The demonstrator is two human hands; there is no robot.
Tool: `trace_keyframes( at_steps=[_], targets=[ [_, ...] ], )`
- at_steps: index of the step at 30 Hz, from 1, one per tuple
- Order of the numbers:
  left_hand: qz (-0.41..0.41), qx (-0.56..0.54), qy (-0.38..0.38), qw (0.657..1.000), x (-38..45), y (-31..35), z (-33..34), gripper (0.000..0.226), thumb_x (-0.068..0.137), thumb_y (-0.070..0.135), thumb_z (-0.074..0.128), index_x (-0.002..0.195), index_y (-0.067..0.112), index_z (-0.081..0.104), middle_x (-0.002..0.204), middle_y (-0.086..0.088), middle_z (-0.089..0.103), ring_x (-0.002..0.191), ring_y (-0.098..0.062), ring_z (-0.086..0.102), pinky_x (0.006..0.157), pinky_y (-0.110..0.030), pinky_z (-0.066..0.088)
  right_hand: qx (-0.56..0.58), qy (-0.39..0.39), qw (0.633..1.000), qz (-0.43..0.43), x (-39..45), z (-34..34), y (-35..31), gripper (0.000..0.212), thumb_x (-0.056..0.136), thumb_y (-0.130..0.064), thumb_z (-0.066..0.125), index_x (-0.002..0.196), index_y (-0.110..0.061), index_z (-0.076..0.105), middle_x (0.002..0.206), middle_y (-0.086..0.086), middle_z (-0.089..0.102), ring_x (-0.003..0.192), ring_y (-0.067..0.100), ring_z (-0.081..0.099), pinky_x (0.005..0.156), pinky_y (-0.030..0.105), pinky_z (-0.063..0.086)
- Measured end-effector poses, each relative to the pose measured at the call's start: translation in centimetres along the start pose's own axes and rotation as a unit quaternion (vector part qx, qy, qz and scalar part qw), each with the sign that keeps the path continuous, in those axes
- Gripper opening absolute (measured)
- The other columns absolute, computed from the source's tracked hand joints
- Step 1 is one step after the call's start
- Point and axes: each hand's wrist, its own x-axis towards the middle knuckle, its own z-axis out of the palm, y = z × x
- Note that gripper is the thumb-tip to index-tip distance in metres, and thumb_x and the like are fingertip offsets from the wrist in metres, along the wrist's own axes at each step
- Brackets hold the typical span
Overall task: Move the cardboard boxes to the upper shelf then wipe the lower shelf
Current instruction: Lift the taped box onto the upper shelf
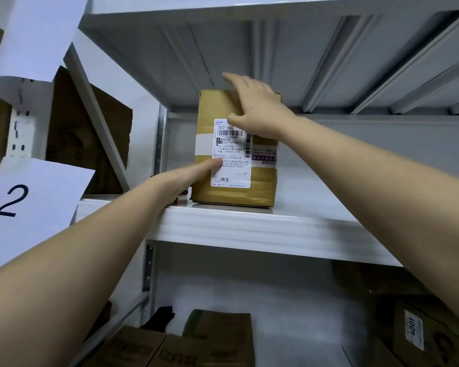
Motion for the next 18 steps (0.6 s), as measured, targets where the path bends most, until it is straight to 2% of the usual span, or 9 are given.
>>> trace_keyframes(
  at_steps=[2, 4, 5, 7, 9, 11, 13, 15, 18],
  targets=[
    [-0.003, 0.005, -0.01, 1.0, 0.3, -0.1, -0.1, 0.072, 0.053, 0.089, 0.053, 0.104, 0.039, 0.051, 0.121, 0.007, 0.051, 0.112, -0.022, 0.048, 0.09, -0.036, 0.033, 0.077, 0.118, 0.986, 0.094, -1.0, 0.2, 0.8, 0.078, 0.083, -0.036, 0.056, 0.15, -0.02, 0.021, 0.152, 0.004, 0.031, 0.139, 0.024, 0.031, 0.112, 0.04, 0.025],
    [0.006, 0.013, -0.02, 1.0, 0.9, -0.1, -0.3, 0.067, 0.056, 0.087, 0.054, 0.101, 0.038, 0.051, 0.111, 0.011, 0.053, 0.104, -0.019, 0.052, 0.087, -0.034, 0.037, 0.177, 0.185, 0.935, 0.244, -2.3, 0.7, 1.9, 0.083, 0.083, -0.041, 0.059, 0.151, -0.019, 0.017, 0.154, 0.005, 0.026, 0.14, 0.027, 0.028, 0.11, 0.042, 0.027],
    [0.01, 0.013, -0.021, 1.0, 1.2, 0.0, -0.5, 0.062, 0.06, 0.084, 0.055, 0.098, 0.035, 0.054, 0.106, 0.012, 0.057, 0.099, -0.017, 0.056, 0.082, -0.032, 0.041, 0.233, 0.166, 0.907, 0.31, -3.0, 1.0, 2.4, 0.087, 0.083, -0.044, 0.06, 0.152, -0.019, 0.013, 0.156, 0.007, 0.022, 0.14, 0.029, 0.027, 0.11, 0.043, 0.026],
    [0.013, 0.009, -0.02, 1.0, 1.8, 0.3, -0.7, 0.049, 0.068, 0.077, 0.057, 0.088, 0.033, 0.058, 0.092, 0.012, 0.064, 0.085, -0.012, 0.062, 0.065, -0.026, 0.047, 0.329, 0.047, 0.858, 0.392, -4.9, 2.1, 3.6, 0.094, 0.084, -0.054, 0.06, 0.152, -0.018, 0.006, 0.155, 0.008, 0.023, 0.138, 0.031, 0.031, 0.107, 0.042, 0.03],
    [0.005, 0.006, -0.015, 1.0, 2.2, 0.6, -0.4, 0.039, 0.073, 0.072, 0.058, 0.081, 0.034, 0.057, 0.081, 0.012, 0.065, 0.074, -0.01, 0.064, 0.054, -0.022, 0.048, 0.378, -0.124, 0.822, 0.408, -7.0, 3.3, 4.3, 0.094, 0.081, -0.068, 0.054, 0.151, -0.021, 0.011, 0.151, 0.007, 0.032, 0.129, 0.034, 0.041, 0.101, 0.044, 0.039],
    [-0.006, 0.015, -0.005, 1.0, 2.4, 0.9, 0.0, 0.033, 0.078, 0.066, 0.056, 0.079, 0.033, 0.055, 0.079, 0.01, 0.063, 0.072, -0.011, 0.064, 0.052, -0.021, 0.049, 0.381, -0.253, 0.795, 0.398, -8.4, 4.4, 4.5, 0.085, 0.079, -0.073, 0.049, 0.147, -0.027, 0.025, 0.147, 0.005, 0.038, 0.121, 0.037, 0.048, 0.096, 0.045, 0.046],
    [-0.02, 0.034, 0.003, 0.999, 2.6, 1.5, 0.5, 0.031, 0.083, 0.061, 0.054, 0.083, 0.031, 0.053, 0.083, 0.007, 0.06, 0.074, -0.014, 0.062, 0.055, -0.023, 0.051, 0.372, -0.305, 0.786, 0.388, -8.9, 5.2, 4.4, 0.072, 0.083, -0.069, 0.049, 0.142, -0.029, 0.036, 0.141, 0.003, 0.044, 0.11, 0.035, 0.056, 0.091, 0.039, 0.05],
    [-0.038, 0.068, 0.009, 0.997, 3.0, 2.0, 0.6, 0.036, 0.085, 0.058, 0.052, 0.098, 0.025, 0.051, 0.091, 0.003, 0.057, 0.078, -0.016, 0.061, 0.063, -0.027, 0.053, 0.368, -0.311, 0.786, 0.387, -8.8, 5.7, 4.3, 0.06, 0.089, -0.061, 0.048, 0.138, -0.027, 0.041, 0.135, 0.001, 0.047, 0.1, 0.033, 0.061, 0.087, 0.035, 0.051],
    [-0.05, 0.135, 0.038, 0.989, 3.7, 2.4, 0.5, 0.044, 0.086, 0.054, 0.054, 0.115, 0.022, 0.042, 0.105, -0.004, 0.054, 0.082, -0.019, 0.06, 0.077, -0.033, 0.054, 0.358, -0.317, 0.791, 0.381, -8.2, 6.4, 4.5, 0.05, 0.094, -0.051, 0.047, 0.136, -0.025, 0.041, 0.137, 0.004, 0.041, 0.103, 0.034, 0.061, 0.085, 0.034, 0.052]
  ],
)
